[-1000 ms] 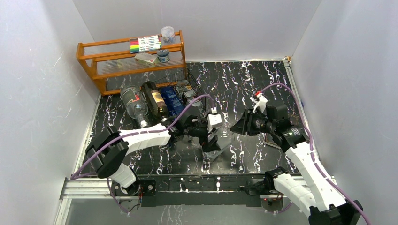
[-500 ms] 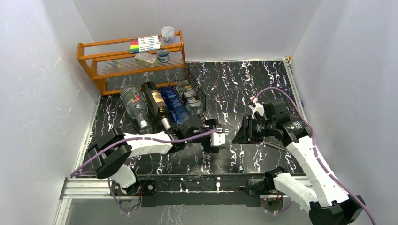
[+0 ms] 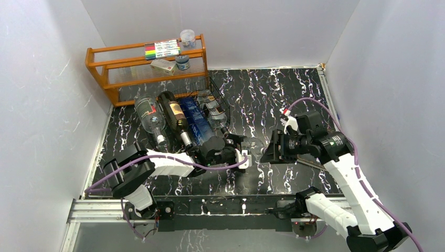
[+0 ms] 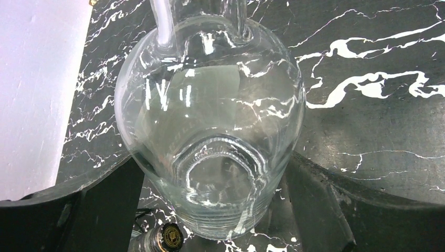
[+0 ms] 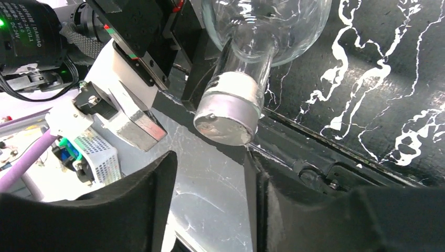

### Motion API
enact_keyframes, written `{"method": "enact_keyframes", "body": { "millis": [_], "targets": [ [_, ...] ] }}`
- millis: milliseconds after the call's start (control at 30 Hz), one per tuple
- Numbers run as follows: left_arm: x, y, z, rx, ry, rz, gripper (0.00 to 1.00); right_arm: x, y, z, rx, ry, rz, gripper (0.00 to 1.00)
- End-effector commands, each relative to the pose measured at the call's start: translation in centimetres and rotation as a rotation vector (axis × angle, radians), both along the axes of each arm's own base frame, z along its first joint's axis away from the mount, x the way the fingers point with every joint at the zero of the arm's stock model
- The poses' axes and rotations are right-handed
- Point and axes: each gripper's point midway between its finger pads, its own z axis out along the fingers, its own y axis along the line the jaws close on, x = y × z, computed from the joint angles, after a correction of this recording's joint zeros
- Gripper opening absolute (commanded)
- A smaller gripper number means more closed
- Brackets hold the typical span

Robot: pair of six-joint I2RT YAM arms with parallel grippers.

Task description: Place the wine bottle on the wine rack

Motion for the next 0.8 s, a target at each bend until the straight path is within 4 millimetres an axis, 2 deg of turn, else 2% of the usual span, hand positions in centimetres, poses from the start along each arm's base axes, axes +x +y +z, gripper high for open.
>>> {"method": "enact_keyframes", "body": {
  "millis": [0,67,167,200,300,400,567,767],
  "targets": [
    [0.8,0.4,0.1,-0.003,-0.036,0.033,0.74,1.1,0.0,0.4,-0.011,-0.042,-0.03,0.64],
    [0.7,0.5,0.0,0.0,-0.037,0.03,0.74,1.8,-0.6,0.3,-0.053,-0.07,-0.049,0.7],
    [0.5,0.8,-0.2,0.005,-0.04,0.03,0.74,3.3,-2.9,-0.2,-0.187,-0.125,-0.13,0.79],
    [0.5,0.9,-0.2,0.006,-0.042,0.027,0.74,3.6,-3.0,-0.4,-0.199,-0.136,-0.135,0.82],
    [0.2,0.8,-0.2,0.008,-0.046,0.015,0.74,3.7,-1.1,-0.7,-0.115,-0.113,-0.079,0.84],
    [0.1,0.9,-0.3,0.013,-0.056,0.01,0.74,4.4,0.0,-1.3,-0.079,-0.1,-0.048,0.84],
    [-0.2,1.1,-0.9,0.043,-0.089,-0.008,0.74,5.0,0.5,-1.9,-0.083,-0.079,-0.009,0.82],
    [0.1,0.9,-1.1,0.082,-0.156,-0.024,0.74,4.2,0.8,-4.3,-0.108,-0.004,0.044,0.7]
  ]
}}
